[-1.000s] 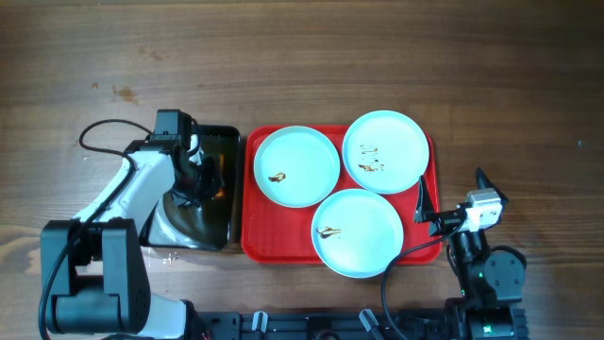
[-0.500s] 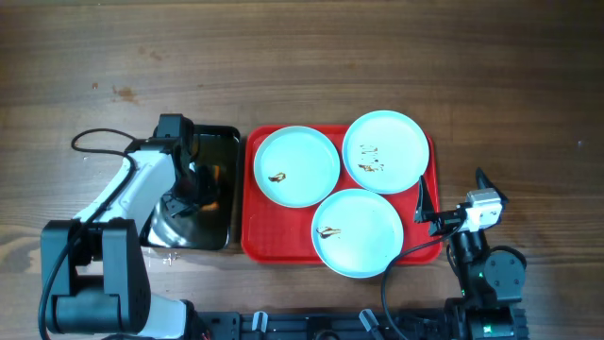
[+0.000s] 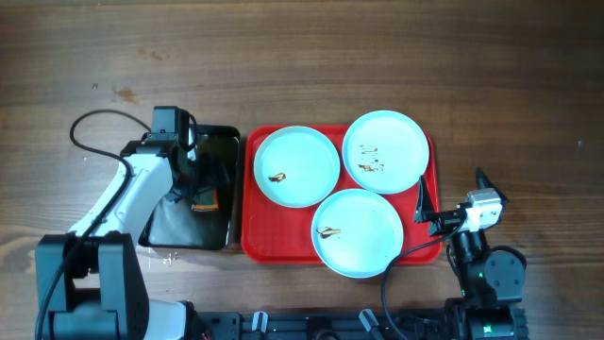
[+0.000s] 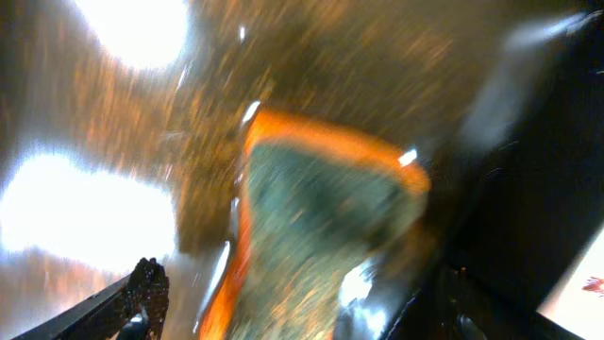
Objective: Clean dirty plates on tray and stack at the side
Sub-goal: 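Grasp the green-and-orange sponge with the left gripper, then lift the sponge with the left gripper above the black tray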
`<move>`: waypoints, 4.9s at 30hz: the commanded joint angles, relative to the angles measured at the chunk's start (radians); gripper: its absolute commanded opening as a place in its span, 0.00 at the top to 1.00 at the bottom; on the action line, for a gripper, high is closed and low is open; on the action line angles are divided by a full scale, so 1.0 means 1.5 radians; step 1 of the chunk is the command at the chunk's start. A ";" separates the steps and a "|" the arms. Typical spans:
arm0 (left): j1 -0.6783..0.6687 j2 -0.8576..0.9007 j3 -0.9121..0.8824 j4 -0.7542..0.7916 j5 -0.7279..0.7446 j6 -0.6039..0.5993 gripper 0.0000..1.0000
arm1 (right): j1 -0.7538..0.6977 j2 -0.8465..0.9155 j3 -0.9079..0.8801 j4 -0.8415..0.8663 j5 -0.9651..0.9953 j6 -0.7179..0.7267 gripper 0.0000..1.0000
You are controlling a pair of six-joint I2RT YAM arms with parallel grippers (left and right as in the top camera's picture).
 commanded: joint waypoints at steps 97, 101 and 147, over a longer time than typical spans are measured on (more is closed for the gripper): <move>0.023 0.002 0.012 0.018 0.070 0.092 0.15 | 0.000 -0.001 -0.001 0.003 0.012 -0.002 0.00; 0.023 0.003 0.011 0.016 0.070 0.092 0.18 | 0.000 -0.001 -0.001 0.003 0.012 -0.002 0.00; 0.024 0.049 0.005 0.011 0.003 0.056 0.96 | 0.000 -0.001 -0.001 0.003 0.012 -0.002 0.00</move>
